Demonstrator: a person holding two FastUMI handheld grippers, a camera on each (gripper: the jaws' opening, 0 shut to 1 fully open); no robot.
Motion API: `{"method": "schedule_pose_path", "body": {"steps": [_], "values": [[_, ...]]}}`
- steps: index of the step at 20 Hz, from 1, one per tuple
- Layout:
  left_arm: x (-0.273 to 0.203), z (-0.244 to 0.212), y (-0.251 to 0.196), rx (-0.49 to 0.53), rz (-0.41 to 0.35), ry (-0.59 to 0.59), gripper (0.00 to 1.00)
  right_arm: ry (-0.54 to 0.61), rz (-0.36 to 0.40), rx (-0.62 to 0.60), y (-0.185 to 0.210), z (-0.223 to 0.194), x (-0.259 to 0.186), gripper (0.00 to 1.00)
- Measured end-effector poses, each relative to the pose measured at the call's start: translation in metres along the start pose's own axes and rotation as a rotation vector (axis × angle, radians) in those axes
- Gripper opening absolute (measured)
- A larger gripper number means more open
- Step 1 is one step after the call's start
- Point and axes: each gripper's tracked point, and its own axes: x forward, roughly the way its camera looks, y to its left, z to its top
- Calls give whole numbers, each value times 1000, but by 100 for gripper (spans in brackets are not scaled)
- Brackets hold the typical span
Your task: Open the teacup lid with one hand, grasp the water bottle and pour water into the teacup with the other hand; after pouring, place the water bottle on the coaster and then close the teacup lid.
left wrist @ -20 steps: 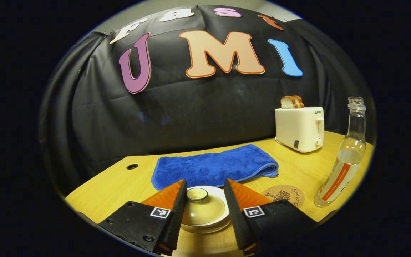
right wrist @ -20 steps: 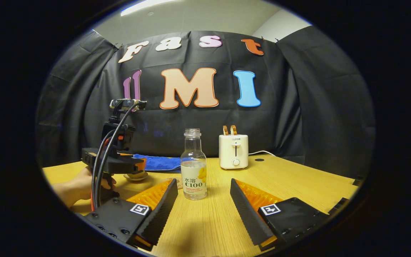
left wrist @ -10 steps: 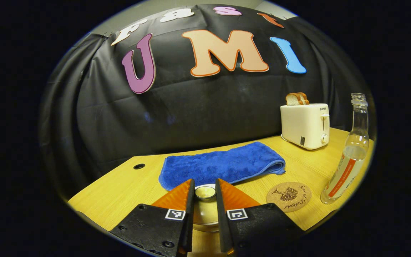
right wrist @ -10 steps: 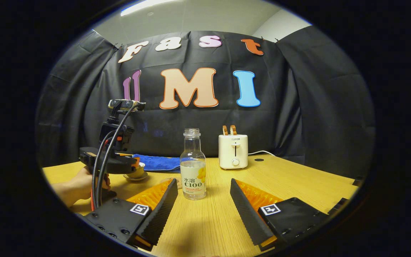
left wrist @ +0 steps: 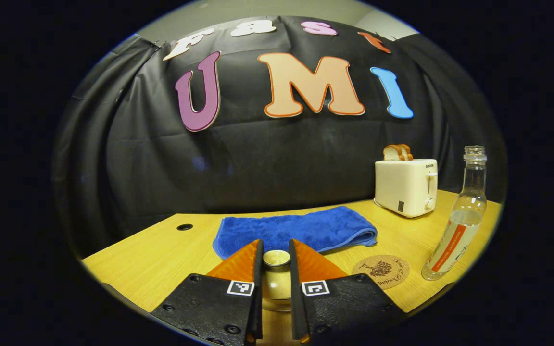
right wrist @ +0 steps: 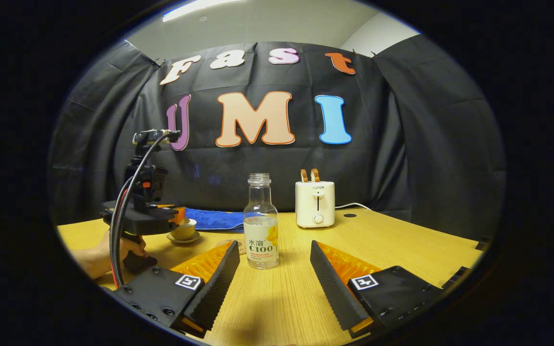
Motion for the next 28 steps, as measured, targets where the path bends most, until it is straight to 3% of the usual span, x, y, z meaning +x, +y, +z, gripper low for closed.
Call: {"method": "schedule_pose_path", "body": {"steps": [9,14,18,28], "values": [[-69,36,-12,98,-32,-185,21,24,24,1,4,-5,18,96],[-106,25,-3,29,-53,-156,20,51,31,-4,13,-11,48,96],[-118,0,15,-103,-43,-58,21,83,29,-7,18,-16,76,96],[-149,-3,45,-92,-31,-59,21,160,37,-17,27,-31,136,94]]}}
